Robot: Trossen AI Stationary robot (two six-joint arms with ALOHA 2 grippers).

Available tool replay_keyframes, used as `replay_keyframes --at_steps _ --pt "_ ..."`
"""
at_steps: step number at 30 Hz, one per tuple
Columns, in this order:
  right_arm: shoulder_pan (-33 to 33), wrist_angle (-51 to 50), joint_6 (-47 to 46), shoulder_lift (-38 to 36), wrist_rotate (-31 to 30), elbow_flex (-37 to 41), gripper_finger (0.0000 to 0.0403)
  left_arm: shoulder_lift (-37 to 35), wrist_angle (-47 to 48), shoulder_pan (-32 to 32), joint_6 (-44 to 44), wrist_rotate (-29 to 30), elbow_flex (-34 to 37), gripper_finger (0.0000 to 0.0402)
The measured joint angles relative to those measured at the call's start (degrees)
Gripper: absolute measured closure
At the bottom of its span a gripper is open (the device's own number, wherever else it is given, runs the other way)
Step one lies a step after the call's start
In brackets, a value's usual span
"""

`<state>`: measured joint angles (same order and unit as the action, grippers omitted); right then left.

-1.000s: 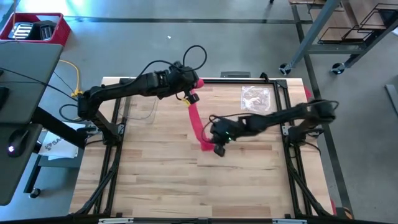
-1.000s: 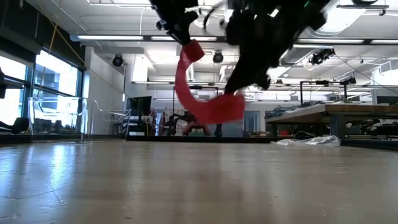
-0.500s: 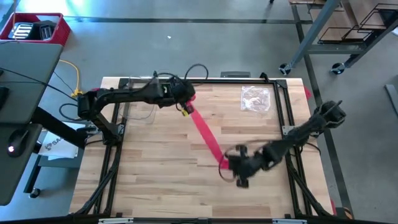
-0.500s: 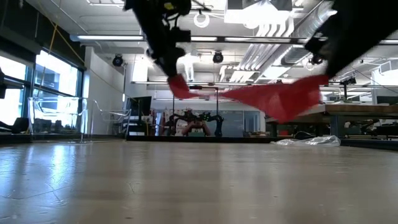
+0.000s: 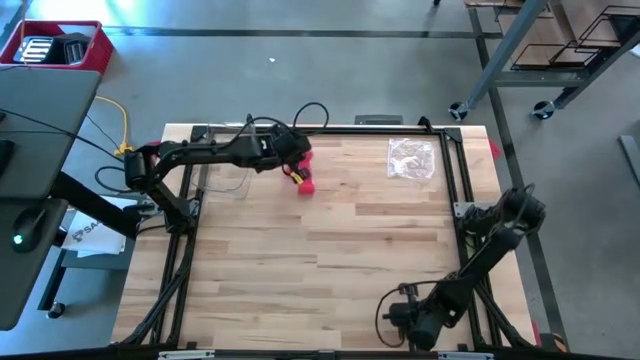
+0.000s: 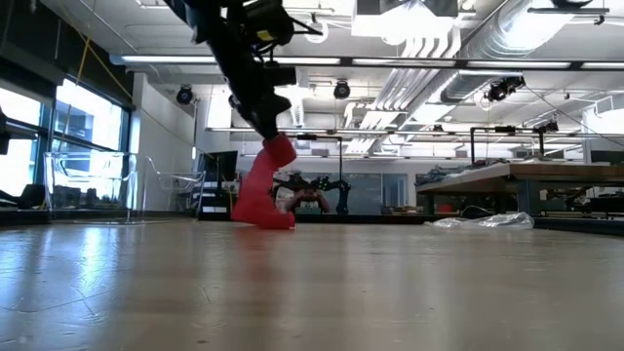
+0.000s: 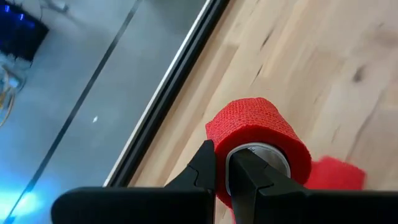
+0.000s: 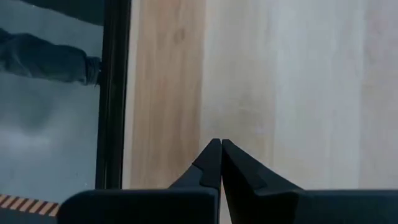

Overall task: Roll bandage
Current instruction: Roll the red bandage

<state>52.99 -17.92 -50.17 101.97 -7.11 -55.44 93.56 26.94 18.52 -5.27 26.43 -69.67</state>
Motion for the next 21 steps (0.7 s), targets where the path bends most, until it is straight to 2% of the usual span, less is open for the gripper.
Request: replay_keyframes --at_steps 3,6,12,16,21 --pt "-0.72 -1.27 -1.51 -0.22 -0.34 0.00 0.0403 0.00 -0.84 -0.97 -2.40 -1.08 -1.08 0.0390" --pt "-1.79 -6.92 -5.44 -3.15 -1.55 0.02 0.0403 -0.72 -0.92 -3.18 -6.29 -0.20 -4.70 0.0390" --pt "-4.56 -21.15 -9.31 -17.02 -7.80 0.02 0.0403 -5.53 -1.50 -8.63 -11.05 1.80 -18.25 0.0390" --pt "-9.92 -23.48 -5.21 -28.91 -10.56 0.00 0.0403 -8.65 -1.98 -12.52 -11.84 4.52 -29.34 0.0390" --pt "-18.23 -19.05 6.55 -39.28 -18.87 0.00 0.0402 -10.23 -1.73 -16.23 -11.55 4.85 -39.22 0.0390"
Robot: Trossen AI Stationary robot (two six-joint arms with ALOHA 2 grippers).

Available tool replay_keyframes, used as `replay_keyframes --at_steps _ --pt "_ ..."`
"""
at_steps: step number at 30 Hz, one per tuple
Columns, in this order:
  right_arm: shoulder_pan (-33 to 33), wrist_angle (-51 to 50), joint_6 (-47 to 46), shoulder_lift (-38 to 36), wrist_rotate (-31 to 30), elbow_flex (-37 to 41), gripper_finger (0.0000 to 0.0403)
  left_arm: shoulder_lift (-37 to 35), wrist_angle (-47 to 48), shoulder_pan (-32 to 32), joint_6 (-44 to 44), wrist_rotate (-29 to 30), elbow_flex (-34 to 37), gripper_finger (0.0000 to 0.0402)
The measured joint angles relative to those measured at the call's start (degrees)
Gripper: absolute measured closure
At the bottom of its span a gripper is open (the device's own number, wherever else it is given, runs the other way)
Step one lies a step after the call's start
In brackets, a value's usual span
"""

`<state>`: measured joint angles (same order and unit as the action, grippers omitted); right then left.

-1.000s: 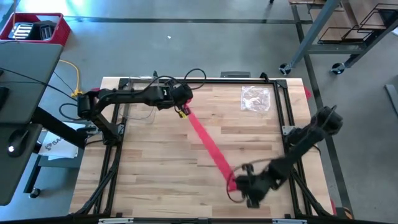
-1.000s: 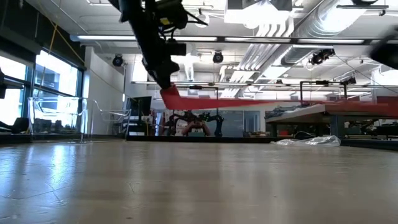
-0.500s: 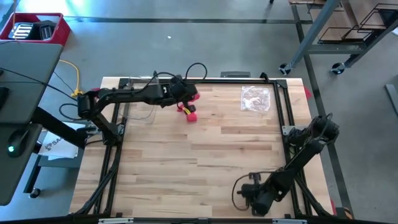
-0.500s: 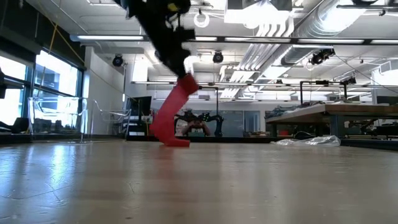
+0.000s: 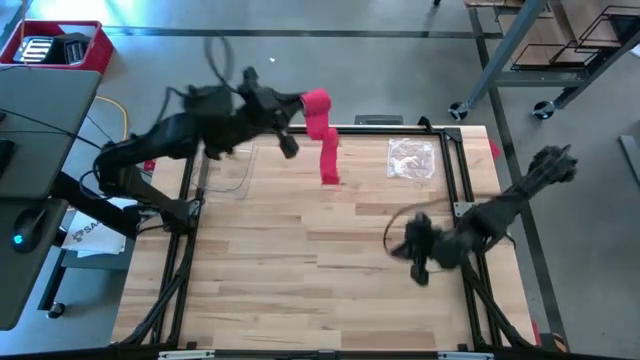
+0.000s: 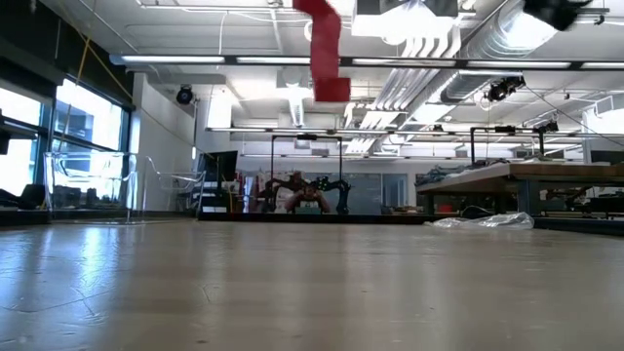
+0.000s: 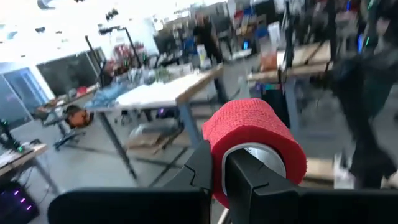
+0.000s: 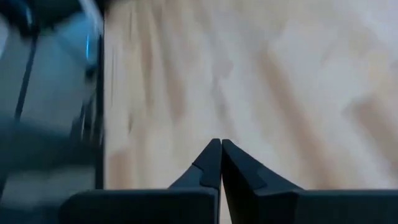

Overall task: Roll bandage
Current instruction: Roll the red bandage

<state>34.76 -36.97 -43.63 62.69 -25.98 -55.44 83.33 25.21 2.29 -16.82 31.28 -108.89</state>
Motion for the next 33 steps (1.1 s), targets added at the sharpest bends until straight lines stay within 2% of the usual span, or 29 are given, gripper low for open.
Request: replay_keyframes --at_steps 6,10,12,17,20,26,33 --pt "-11.22 14.45 17.95 -4.64 0.09 0.00 0.0372 0.04 -3.37 -4.66 -0.91 -0.66 -6.13 0.0390" --pt "-17.62 27.32 26.65 -4.29 0.80 0.00 0.0320 0.08 -7.19 -7.53 -1.58 -0.82 -7.15 0.0389" --pt "-20.50 32.66 29.16 -3.52 2.87 -0.04 0.0288 0.11 -9.15 -8.64 -2.59 -2.68 -7.23 0.0389" --pt "-26.24 39.86 26.77 -1.77 8.89 -0.02 0.0212 0.85 -12.70 -8.87 -2.88 -8.34 -7.29 0.0388" --pt "-27.94 42.40 24.03 -0.74 9.52 -0.02 0.0185 0.98 -12.93 -8.84 -2.63 -10.58 -7.29 0.0388" --pt "-29.54 45.05 19.83 -0.74 15.09 -0.02 0.0176 1.76 -12.55 -9.09 -0.09 -20.22 -7.29 0.0388" --pt "-30.70 47.63 17.83 3.15 26.38 -0.02 0.0176 2.71 -11.11 -9.37 3.36 -22.89 -7.25 0.0387"
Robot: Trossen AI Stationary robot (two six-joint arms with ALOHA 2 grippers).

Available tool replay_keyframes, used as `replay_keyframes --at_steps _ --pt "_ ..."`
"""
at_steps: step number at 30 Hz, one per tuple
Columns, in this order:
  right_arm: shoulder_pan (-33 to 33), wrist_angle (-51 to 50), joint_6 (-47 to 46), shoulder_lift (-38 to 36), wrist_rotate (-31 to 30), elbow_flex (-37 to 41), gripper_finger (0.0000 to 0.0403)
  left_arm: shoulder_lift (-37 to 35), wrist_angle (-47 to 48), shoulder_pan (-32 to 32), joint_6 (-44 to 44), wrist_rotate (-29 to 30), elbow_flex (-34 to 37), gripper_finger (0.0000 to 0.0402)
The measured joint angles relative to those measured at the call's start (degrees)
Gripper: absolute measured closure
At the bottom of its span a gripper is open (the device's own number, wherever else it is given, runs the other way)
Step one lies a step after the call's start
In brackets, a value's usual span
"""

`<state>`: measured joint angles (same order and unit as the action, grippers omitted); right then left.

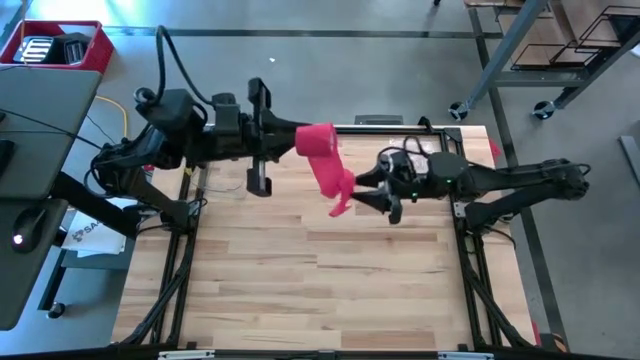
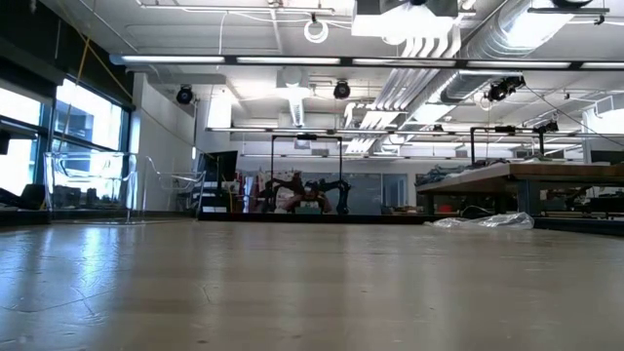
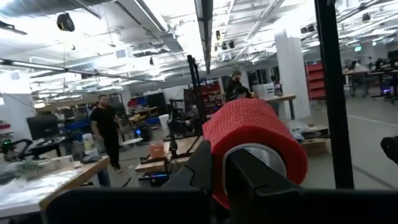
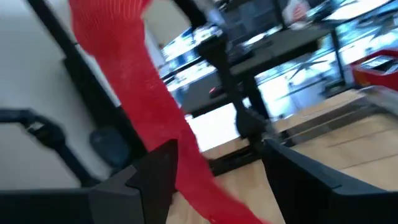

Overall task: Roll bandage
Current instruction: Roll the red bandage

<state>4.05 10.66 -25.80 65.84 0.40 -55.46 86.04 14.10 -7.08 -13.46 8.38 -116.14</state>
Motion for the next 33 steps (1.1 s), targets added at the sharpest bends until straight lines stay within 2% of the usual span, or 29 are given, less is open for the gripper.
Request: replay_keyframes --at_steps 8,12,26,33 --pt "0.00 1.19 -0.94 7.92 2.76 0.00 0.0176 2.75 -0.80 -0.16 2.15 -4.78 0.00 0.0387" --pt "0.00 1.13 -2.67 10.26 5.93 0.00 0.0176 3.36 -2.00 -0.44 2.76 -4.88 0.00 0.0387" --pt "0.29 1.15 -1.82 13.58 9.97 0.02 0.0176 3.30 -2.28 -0.90 3.57 -4.35 0.00 0.0387" --pt "0.59 8.21 -3.98 18.32 19.25 0.02 0.0176 3.30 -2.17 -0.88 3.35 -2.52 0.00 0.0387"
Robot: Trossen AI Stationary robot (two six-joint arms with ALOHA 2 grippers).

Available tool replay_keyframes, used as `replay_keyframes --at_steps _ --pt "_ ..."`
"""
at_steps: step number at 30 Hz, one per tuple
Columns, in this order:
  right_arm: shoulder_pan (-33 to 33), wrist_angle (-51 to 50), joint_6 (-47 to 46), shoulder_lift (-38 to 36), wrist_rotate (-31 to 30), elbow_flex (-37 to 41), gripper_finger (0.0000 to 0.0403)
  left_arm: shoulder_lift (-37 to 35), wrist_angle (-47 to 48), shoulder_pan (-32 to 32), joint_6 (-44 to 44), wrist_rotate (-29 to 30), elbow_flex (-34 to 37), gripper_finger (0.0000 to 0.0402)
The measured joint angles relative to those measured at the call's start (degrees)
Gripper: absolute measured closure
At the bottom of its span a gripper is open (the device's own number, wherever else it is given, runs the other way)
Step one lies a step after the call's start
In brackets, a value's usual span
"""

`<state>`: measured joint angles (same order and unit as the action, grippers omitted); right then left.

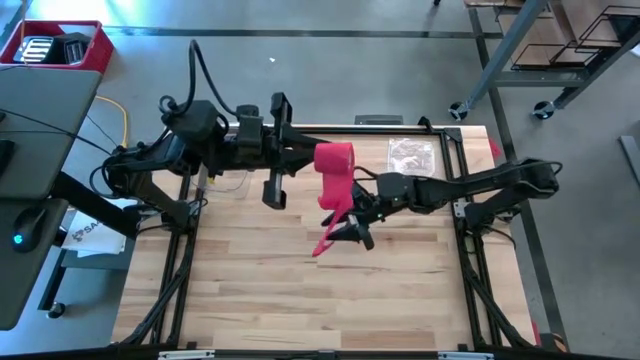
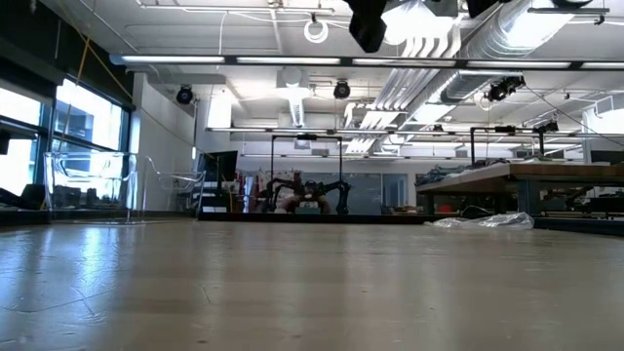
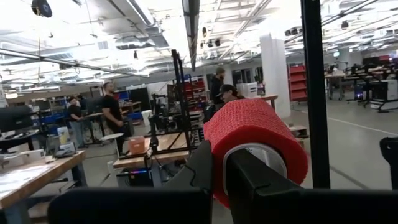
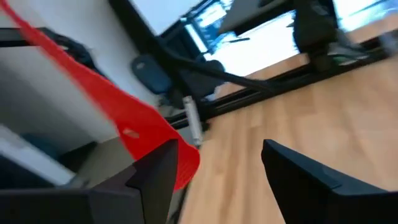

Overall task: Roll bandage
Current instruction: Roll the red bandage

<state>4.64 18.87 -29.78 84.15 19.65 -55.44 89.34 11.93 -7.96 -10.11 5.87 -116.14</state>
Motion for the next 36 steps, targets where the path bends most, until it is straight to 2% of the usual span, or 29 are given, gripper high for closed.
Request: replay_keyframes --at_steps 7,14,16,18,23,29,36 --pt "0.00 6.95 -5.23 4.50 8.17 0.00 0.0176 0.00 0.49 0.12 -0.45 1.51 0.00 0.0387" --pt "0.00 11.68 -6.21 7.68 7.18 0.00 0.0184 0.00 0.38 0.14 -0.46 2.84 0.00 0.0387" --pt "0.01 12.09 -5.86 8.27 5.38 0.00 0.0206 0.00 0.08 0.14 -0.46 2.86 0.00 0.0387" --pt "0.00 12.35 -5.13 8.33 2.44 0.00 0.0245 0.00 -0.59 0.02 -0.46 2.89 0.00 0.0387" --pt "0.00 12.98 -4.10 8.31 -3.41 0.00 0.0381 -0.15 -2.89 -0.01 -0.51 3.08 0.00 0.0387" --pt "0.66 8.41 -3.13 8.29 -4.84 0.00 0.0398 -2.04 -2.33 -0.01 -2.40 5.66 0.02 0.0387" --pt "3.02 -7.64 0.01 8.27 -7.70 -0.02 0.0402 -6.11 0.24 -0.01 -5.40 9.79 0.00 0.0387"
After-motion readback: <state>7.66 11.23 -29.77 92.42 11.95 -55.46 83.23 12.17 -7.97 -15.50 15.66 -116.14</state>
